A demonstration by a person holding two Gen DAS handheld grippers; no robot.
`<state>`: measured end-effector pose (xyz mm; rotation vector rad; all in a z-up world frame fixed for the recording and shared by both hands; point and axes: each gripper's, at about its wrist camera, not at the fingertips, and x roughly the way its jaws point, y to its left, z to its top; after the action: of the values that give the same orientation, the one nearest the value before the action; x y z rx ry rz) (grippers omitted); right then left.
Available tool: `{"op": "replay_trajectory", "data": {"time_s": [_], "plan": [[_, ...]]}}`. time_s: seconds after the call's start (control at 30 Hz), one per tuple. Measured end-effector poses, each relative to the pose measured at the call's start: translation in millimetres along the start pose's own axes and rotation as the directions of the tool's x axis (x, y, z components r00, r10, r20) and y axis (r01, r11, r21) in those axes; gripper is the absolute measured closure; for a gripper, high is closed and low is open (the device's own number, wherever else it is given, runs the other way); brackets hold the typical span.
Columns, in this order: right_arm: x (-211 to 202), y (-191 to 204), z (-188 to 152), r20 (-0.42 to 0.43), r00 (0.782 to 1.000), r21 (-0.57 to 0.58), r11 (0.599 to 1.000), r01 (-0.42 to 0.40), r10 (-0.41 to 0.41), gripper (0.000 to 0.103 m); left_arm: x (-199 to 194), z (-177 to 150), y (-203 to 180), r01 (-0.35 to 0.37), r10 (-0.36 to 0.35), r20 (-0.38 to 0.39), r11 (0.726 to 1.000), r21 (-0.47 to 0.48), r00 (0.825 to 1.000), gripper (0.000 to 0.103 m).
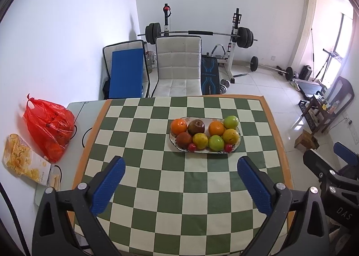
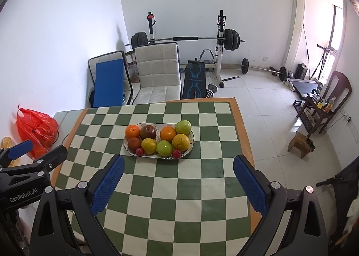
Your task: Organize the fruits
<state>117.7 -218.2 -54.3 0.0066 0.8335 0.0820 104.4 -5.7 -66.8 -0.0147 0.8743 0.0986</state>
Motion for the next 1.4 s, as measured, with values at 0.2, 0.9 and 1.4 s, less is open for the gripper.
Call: {"op": "replay_trajectory", "data": {"time_s": [0.2,0.9,1.4], "plan": [[38.4,-2.9,6.2,-0.021,1.000,0.008,1.000,0.017,-0.016,0.003,33.0,9.3,3.8,-0.025,0.025,-0.026,1.000,0.000,0.999,0.000],[88.1,-9.9,2.7,-0.082,0.995,0.017,0.998,0.056,-0.054,0.002,84.7,11.6,1.2,-0.013,0.016,-0.107,1.000,0.025,0.994,0.000],[90.2,-8.2,4.1,-0.080,0.995,0.012,0.998,0.058,-0.056,0.002,85.3,13.8,1.5,-0.015,0.017,-0.103,1.000,0.025,0.994,0.000]]}}
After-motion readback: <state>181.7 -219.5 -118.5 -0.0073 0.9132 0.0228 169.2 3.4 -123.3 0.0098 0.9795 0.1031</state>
